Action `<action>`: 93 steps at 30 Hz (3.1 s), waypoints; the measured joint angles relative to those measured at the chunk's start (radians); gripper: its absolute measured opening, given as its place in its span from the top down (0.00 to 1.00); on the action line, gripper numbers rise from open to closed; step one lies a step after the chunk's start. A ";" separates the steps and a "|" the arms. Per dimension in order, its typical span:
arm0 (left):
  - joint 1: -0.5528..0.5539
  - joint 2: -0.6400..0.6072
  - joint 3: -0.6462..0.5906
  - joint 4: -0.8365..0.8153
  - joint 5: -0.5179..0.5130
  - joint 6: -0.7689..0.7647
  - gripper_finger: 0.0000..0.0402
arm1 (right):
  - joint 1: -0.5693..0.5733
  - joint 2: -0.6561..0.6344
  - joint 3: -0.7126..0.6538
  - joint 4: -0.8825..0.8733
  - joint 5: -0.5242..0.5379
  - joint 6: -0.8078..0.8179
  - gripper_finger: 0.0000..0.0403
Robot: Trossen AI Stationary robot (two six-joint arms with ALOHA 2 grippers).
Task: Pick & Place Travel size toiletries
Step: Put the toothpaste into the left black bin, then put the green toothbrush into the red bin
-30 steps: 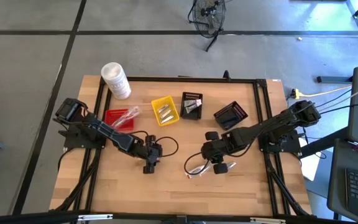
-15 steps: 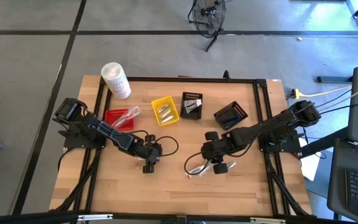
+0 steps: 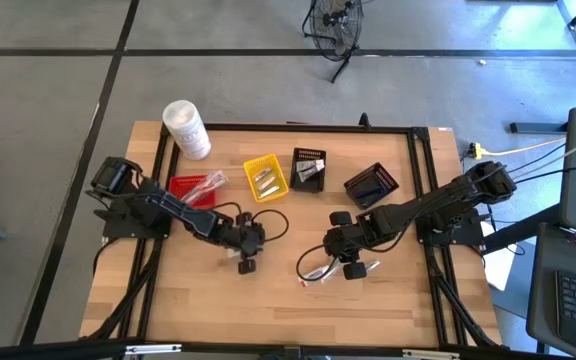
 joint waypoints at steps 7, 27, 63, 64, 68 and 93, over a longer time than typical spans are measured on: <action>0.090 0.000 0.003 0.223 -0.034 0.125 0.86 | 0.000 0.000 0.000 0.008 0.001 -0.030 0.73; 0.575 0.236 0.377 0.569 0.252 0.629 0.86 | 0.000 0.000 0.000 0.020 0.004 -0.168 0.73; 0.503 0.117 0.481 0.187 0.306 0.553 0.68 | 0.027 0.000 0.000 0.030 0.004 0.011 0.73; 0.490 0.095 0.481 0.121 0.296 0.548 0.68 | 0.034 0.000 0.000 0.032 0.004 0.019 0.73; 0.423 0.036 0.481 -0.083 0.268 0.506 0.69 | 0.064 0.000 0.000 0.036 0.004 0.035 0.73; 0.046 0.041 0.480 -0.329 -0.279 0.419 0.69 | 0.313 -0.109 -0.052 -0.424 0.119 0.372 0.73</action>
